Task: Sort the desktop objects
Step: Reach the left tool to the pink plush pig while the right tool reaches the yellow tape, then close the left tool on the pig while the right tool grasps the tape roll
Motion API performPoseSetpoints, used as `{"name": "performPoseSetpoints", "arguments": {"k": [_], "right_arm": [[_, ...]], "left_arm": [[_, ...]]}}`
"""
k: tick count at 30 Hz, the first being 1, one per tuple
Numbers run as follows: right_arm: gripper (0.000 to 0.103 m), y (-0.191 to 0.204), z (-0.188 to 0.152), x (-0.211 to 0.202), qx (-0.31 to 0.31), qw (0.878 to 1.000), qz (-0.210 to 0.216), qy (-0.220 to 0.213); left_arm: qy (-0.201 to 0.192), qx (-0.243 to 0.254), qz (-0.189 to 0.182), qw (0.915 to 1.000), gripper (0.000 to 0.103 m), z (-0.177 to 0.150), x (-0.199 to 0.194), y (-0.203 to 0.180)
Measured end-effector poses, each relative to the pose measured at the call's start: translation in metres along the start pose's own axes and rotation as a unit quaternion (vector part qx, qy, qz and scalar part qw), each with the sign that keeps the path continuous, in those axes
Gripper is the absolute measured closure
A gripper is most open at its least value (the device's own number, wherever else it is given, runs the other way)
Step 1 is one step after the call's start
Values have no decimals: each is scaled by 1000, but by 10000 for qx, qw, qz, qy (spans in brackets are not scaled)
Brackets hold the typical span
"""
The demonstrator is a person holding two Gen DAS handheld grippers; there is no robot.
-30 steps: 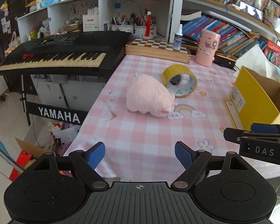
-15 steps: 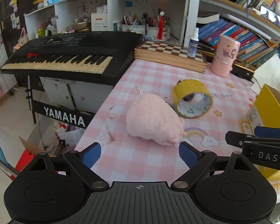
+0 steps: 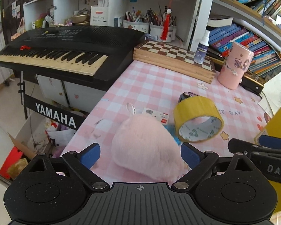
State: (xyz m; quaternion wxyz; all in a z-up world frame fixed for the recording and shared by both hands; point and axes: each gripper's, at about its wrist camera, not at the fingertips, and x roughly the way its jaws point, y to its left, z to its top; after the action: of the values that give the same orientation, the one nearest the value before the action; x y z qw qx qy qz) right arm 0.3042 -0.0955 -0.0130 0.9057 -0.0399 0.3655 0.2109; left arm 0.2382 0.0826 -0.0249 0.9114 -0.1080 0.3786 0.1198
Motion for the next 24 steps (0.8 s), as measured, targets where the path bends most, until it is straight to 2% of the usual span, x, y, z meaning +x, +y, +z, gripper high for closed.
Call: {"name": "performPoseSetpoints", "arguments": {"k": [5,8,12,16,18,24], "right_arm": [[24,-1,7,5,-152,9999,21,-39],[24,-2,9,9,-147,9999,31,-20],[20,-3,10,15,-108,9999,78,34],[12,0,11,24,-55,9998,142,88],[7,5,11,30,-53,9998,170,119],[0,27,10,47,-136,9997,221,-33]], "left_arm": [[144,-350,-159,9992,8,5,26,4],[218,-385,-161,9989,9,4,37,4],[312,-449,-171,9984,14,-3,46,7],[241,-412,-252,9985,25,-5,40,10],[250,-419,-227,9986,25,-5,35,13],[283,-614,146,9976,25,-14,12,29]]}}
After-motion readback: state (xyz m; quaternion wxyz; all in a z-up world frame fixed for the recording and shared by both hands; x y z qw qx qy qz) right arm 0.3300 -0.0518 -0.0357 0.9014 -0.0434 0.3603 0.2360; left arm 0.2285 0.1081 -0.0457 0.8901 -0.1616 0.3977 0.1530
